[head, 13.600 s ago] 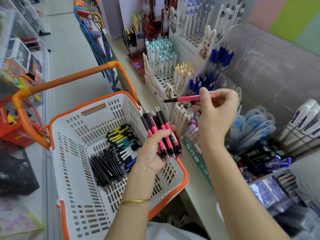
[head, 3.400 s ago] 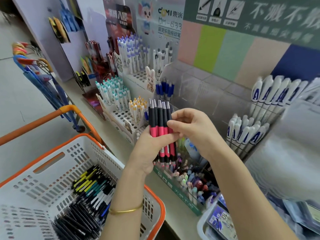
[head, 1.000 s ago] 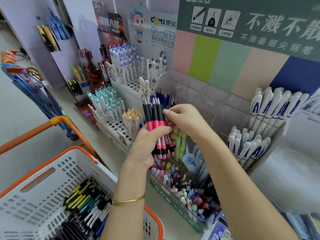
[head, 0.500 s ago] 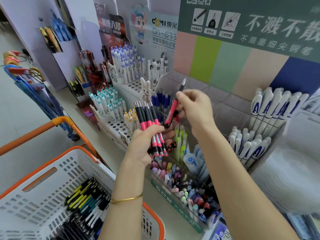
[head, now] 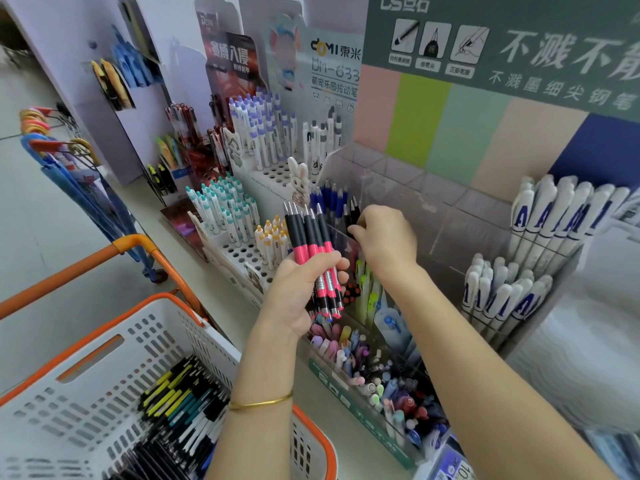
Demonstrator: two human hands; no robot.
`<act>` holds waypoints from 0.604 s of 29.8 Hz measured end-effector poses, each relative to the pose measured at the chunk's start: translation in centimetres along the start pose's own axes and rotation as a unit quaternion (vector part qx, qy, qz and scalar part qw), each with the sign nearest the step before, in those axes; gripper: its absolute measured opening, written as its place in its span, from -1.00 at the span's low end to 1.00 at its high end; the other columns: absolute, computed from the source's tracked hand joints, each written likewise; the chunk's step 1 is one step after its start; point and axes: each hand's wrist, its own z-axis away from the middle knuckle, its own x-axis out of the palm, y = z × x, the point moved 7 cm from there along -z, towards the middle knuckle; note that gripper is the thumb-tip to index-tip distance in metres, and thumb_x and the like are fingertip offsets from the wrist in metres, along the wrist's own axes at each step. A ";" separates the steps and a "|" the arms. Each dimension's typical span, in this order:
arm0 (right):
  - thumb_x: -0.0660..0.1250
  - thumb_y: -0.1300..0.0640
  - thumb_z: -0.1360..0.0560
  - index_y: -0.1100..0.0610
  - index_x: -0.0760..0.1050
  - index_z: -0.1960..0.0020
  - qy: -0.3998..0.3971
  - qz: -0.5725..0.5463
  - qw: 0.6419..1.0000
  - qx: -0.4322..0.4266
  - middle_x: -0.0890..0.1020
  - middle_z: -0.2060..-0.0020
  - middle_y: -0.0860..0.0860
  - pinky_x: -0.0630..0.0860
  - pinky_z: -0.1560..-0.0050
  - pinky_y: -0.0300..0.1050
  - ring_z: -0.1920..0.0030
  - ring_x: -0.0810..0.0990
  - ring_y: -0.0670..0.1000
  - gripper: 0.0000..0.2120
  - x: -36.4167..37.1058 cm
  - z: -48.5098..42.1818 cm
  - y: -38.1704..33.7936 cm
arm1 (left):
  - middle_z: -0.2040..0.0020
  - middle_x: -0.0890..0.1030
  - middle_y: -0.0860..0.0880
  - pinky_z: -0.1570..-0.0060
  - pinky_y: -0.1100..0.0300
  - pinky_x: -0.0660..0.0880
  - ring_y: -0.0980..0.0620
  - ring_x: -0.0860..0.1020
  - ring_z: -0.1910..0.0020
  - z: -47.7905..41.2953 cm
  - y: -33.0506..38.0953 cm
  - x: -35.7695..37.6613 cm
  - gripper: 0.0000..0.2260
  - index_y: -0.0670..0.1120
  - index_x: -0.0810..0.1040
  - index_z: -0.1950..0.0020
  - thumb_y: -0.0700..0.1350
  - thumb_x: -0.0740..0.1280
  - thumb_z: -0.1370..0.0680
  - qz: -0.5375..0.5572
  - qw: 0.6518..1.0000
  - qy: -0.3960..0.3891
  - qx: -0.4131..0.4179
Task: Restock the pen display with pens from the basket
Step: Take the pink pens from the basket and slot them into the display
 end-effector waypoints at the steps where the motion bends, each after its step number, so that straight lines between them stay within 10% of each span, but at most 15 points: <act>1: 0.29 0.10 -0.57 0.19 0.55 0.10 0.008 -0.021 1.000 -0.003 0.60 0.23 0.07 0.56 0.19 0.00 0.21 0.58 0.10 -0.83 -0.2 0.2 0.1 | 0.22 0.67 -0.07 0.23 0.12 0.56 0.08 0.62 0.31 0.0 0.1 0.0 -0.83 -0.25 0.55 -0.09 -0.24 0.38 -0.52 -0.004 1.000 -0.004 0.005; 11: 0.39 0.10 -0.50 0.16 0.62 0.04 -0.167 -0.395 0.903 0.023 0.59 0.37 -0.02 0.41 0.43 -0.37 0.46 0.49 -0.17 -0.87 -1.5 3.3 -1.2 | 0.23 0.65 -0.08 0.03 -0.05 0.55 -0.04 0.62 0.21 0.0 -0.1 1.4 -0.94 -0.14 0.58 0.05 -0.27 0.37 -0.52 0.002 0.999 -0.046 -0.002; 18: 0.31 0.20 -0.55 0.12 0.54 0.11 0.045 -0.489 0.867 0.081 0.59 0.34 0.00 0.46 0.42 -0.26 0.37 0.53 -0.08 -0.92 -5.5 0.9 0.9 | 0.20 0.69 -0.11 0.36 0.19 0.57 0.03 0.65 0.31 -0.1 -0.5 0.3 -0.93 -0.18 0.52 0.00 -0.27 0.36 -0.54 0.028 0.999 -0.002 -0.025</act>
